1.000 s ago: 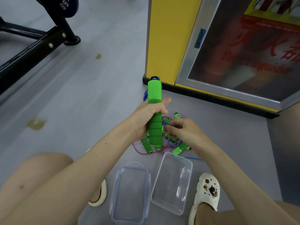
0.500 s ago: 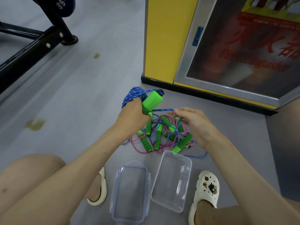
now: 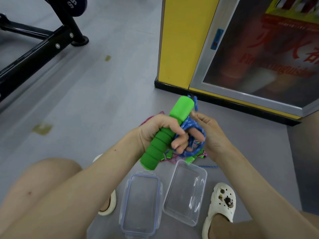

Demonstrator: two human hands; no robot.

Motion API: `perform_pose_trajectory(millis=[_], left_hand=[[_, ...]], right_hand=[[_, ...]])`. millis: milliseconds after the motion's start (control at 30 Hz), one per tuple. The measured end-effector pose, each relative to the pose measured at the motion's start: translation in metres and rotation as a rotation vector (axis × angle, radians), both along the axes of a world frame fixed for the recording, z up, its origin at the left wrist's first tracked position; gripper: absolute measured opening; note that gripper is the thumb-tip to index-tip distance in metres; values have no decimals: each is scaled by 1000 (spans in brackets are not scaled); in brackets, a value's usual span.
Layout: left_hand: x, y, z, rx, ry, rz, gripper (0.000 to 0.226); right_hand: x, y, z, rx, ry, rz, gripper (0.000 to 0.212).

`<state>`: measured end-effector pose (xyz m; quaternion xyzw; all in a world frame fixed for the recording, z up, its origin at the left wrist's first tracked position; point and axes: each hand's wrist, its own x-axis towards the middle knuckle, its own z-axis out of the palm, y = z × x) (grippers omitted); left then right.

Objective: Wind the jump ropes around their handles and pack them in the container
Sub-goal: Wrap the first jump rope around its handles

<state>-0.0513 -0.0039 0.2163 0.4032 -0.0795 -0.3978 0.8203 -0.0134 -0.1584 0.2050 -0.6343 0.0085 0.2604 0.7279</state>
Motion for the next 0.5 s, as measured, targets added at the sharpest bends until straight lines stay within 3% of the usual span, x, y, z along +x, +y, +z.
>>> perform_pose_trajectory(millis=[100, 233, 300, 367, 500], left_hand=[[6, -7, 4, -150, 33, 212, 49], [12, -12, 4, -163, 96, 420, 62], [14, -15, 5, -161, 146, 568, 58], [14, -17, 9, -49, 151, 710, 41], [14, -12, 13, 231, 95, 850, 38]], right_hand=[[-6, 1, -1, -219, -72, 72, 17], [-4, 5, -11, -553, -206, 195, 13], [-1, 5, -21, -630, -215, 284, 13], [-2, 2, -27, -659, -253, 350, 17], [2, -3, -39, -797, -357, 421, 5]])
